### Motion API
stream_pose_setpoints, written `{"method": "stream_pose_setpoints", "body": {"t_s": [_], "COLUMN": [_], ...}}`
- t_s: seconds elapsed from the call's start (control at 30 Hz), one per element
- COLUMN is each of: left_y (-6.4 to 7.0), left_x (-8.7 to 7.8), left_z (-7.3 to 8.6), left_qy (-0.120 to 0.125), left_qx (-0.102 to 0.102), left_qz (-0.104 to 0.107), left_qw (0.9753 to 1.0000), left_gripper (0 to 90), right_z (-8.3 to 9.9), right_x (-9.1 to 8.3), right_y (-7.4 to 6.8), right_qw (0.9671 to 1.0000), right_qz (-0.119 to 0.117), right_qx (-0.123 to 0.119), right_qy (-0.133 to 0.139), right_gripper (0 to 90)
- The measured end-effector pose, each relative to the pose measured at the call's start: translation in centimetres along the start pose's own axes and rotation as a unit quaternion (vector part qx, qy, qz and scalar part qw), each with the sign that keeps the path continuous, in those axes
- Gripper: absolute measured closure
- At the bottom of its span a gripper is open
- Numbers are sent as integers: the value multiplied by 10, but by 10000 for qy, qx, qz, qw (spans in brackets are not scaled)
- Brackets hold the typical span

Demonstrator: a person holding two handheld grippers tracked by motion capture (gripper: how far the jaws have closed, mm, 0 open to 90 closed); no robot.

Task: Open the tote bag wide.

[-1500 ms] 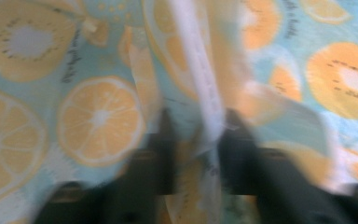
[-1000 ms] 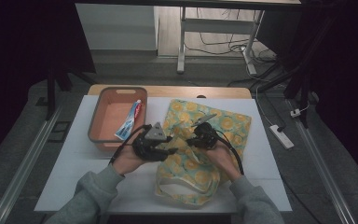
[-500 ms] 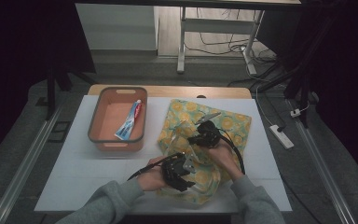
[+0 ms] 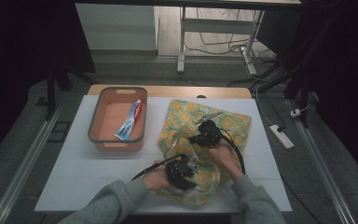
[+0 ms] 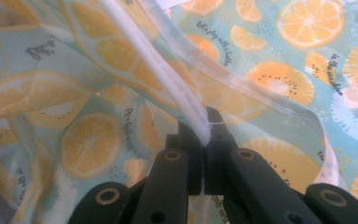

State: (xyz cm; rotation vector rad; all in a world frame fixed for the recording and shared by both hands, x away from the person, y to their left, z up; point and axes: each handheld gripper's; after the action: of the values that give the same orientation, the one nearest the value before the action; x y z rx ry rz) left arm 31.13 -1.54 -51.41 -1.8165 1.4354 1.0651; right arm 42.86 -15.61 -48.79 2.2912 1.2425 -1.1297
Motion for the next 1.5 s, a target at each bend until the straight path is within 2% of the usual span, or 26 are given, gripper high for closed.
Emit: {"method": "stream_pose_setpoints", "body": {"t_s": [0.03, 0.07, 0.1, 0.17, 0.27, 0.33, 0.47, 0.57, 0.77, 0.87, 0.97, 1.0, 1.1, 1.17, 1.2, 1.23, 1.27, 1.3, 1.33, 1.37, 1.4, 1.47, 1.5], "left_y": [0, -2, -2, 0, 4, 5, 7, 8, 2, 1, 1, 1, 1, 2, 3, 5, 6, 6, 6, 7, 7, 7, 7], "left_x": [0, 0, 0, -1, -5, -17, -48, -68, -90, -97, -98, -97, -89, -86, -85, -84, -84, -85, -87, -91, -91, -97, -99], "left_z": [0, 0, 1, 1, 2, 7, 23, 36, 54, 64, 75, 76, 76, 73, 72, 70, 69, 67, 66, 63, 63, 62, 61], "left_qy": [19, 42, 47, 29, -3, 143, 478, 691, 872, 893, 881, 863, 763, 745, 743, 777, 818, 848, 931, 1083, 1083, 1255, 1299], "left_qx": [-26, -61, -71, -4, 201, 350, 446, 412, 266, 268, 215, 206, 195, 220, 221, 225, 204, 205, 171, 67, 67, 8, -57], "left_qz": [-2, 25, 85, 68, 2, 116, 335, 289, 188, 221, 220, 229, 256, 250, 200, 70, -2, -68, -147, -353, -353, -496, -570], "left_qw": [10000, 10000, 9999, 10000, 9998, 9992, 9973, 9963, 9957, 9954, 9956, 9958, 9966, 9967, 9968, 9967, 9964, 9962, 9954, 9935, 9935, 9908, 9899], "left_gripper": [615, 690, 847, 890, 892, 892, 892, 892, 891, 891, 890, 890, 878, 868, 848, 692, 618, 597, 597, 535, 517, 499, 496], "right_z": [0, 0, 0, -1, -1, 0, 1, 2, 3, 5, 9, 9, 11, 11, 11, 11, 11, 11, 11, 10, 9, 7, 5], "right_x": [0, -1, -2, -6, -11, -21, -34, -52, -67, -69, -63, -63, -46, -42, -38, -32, -30, -29, -29, -30, -33, -46, -55], "right_y": [0, 0, 1, 3, 5, 11, 19, 28, 38, 42, 49, 49, 48, 47, 46, 43, 42, 41, 41, 36, 33, 20, 12], "right_qw": [10000, 10000, 10000, 9999, 9999, 9994, 9986, 9967, 9940, 9928, 9926, 9926, 9945, 9950, 9955, 9967, 9971, 9973, 9973, 9975, 9974, 9962, 9957], "right_qz": [0, 6, 13, 47, 67, 153, 264, 398, 597, 702, 677, 677, 635, 627, 606, 495, 452, 454, 454, 437, 445, 522, 523], "right_qx": [0, 6, 15, 37, 63, 139, 232, 365, 463, 516, 643, 643, 634, 617, 598, 539, 516, 494, 494, 478, 459, 378, 344], "right_qy": [0, 8, 27, 87, 146, 260, 399, 605, 788, 827, 777, 777, 531, 475, 412, 358, 343, 310, 310, 291, 332, 591, 687], "right_gripper": [887, 887, 887, 887, 887, 887, 887, 888, 888, 888, 887, 887, 886, 886, 886, 882, 868, 823, 823, 622, 544, 402, 359]}}
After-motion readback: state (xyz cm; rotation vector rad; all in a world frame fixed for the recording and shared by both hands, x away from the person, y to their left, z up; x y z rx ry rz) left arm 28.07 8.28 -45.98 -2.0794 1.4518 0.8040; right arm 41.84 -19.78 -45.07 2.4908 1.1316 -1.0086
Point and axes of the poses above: each handheld gripper's, and its own axes: x roughly forward along the jaws, z roughly out of its underside, y roughly to its right
